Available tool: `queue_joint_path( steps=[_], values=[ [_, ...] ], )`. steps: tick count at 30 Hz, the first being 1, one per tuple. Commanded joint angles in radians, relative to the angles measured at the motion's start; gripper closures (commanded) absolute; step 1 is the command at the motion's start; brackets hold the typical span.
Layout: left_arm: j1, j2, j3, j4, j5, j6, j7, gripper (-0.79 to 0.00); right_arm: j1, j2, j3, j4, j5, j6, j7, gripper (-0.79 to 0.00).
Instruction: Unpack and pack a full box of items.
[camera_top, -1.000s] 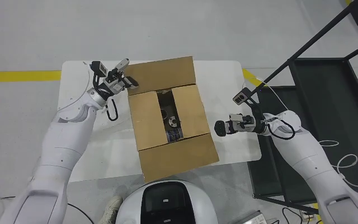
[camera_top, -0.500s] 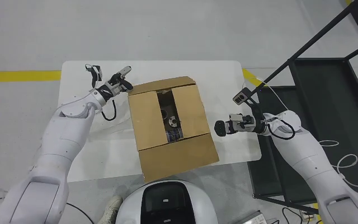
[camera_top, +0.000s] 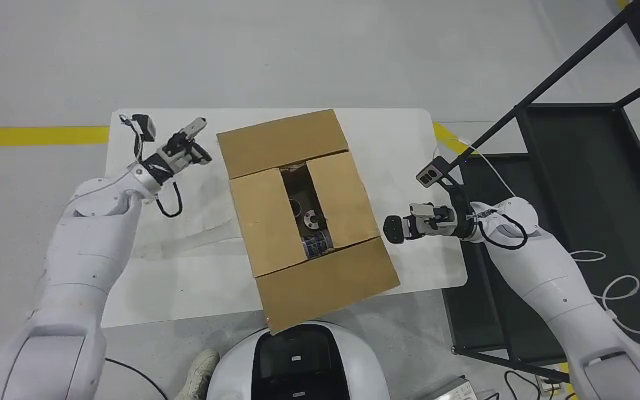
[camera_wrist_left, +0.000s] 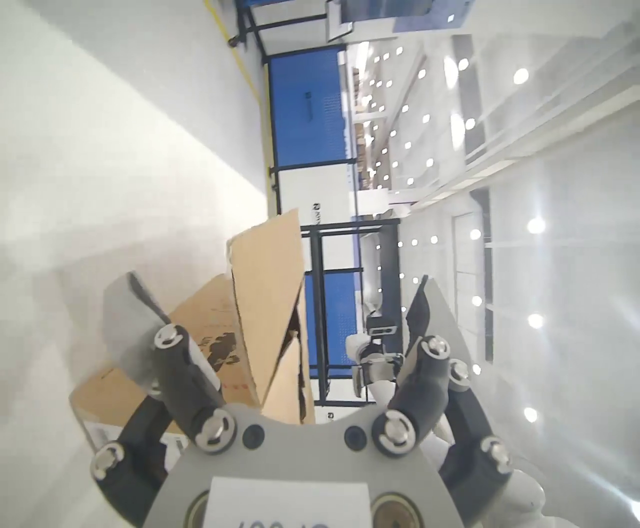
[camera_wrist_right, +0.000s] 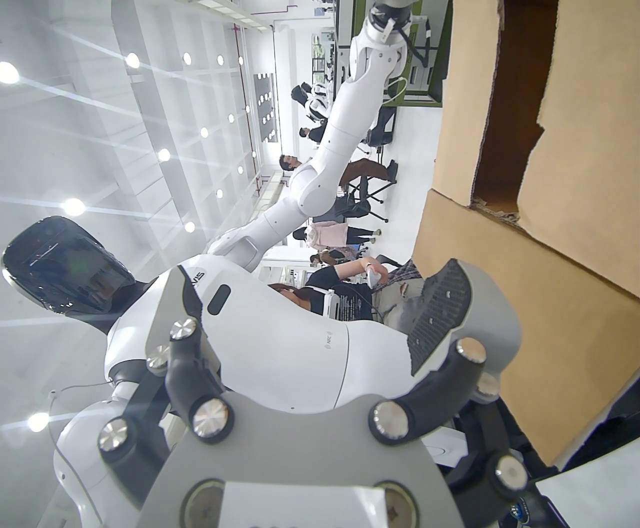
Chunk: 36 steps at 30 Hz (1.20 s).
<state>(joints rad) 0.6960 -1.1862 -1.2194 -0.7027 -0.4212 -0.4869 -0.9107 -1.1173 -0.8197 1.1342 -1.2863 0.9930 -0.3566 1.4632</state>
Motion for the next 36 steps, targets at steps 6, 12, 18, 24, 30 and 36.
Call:
queue_joint_path(
  steps=[6,12,18,24,30,36],
  values=[
    [0.278,0.076,-0.217,-0.337,-0.14,0.067,-0.173,-0.785,0.033,-0.012,-0.054,-0.136,-0.207,0.088,-0.124,-0.785],
    [0.514,0.11,-0.306,-0.613,-0.091,0.14,-0.23,-0.785,0.111,-0.04,-0.151,-0.235,-0.401,0.174,-0.231,-0.785],
    [0.637,0.128,-0.349,-0.742,-0.048,0.183,-0.294,-0.785,0.189,-0.084,-0.279,-0.265,-0.595,0.256,-0.389,-0.785],
    [0.702,0.141,-0.377,-0.806,-0.044,0.207,-0.351,-0.785,0.217,-0.124,-0.361,-0.224,-0.617,0.246,-0.466,-0.785],
    [0.735,0.145,-0.397,-0.838,-0.08,0.2,-0.333,-0.785,0.217,-0.124,-0.361,-0.224,-0.617,0.246,-0.466,-0.785],
    [0.76,0.143,-0.396,-0.852,-0.12,0.175,-0.277,-0.785,0.206,-0.125,-0.356,-0.226,-0.611,0.248,-0.495,-0.785]
  ],
)
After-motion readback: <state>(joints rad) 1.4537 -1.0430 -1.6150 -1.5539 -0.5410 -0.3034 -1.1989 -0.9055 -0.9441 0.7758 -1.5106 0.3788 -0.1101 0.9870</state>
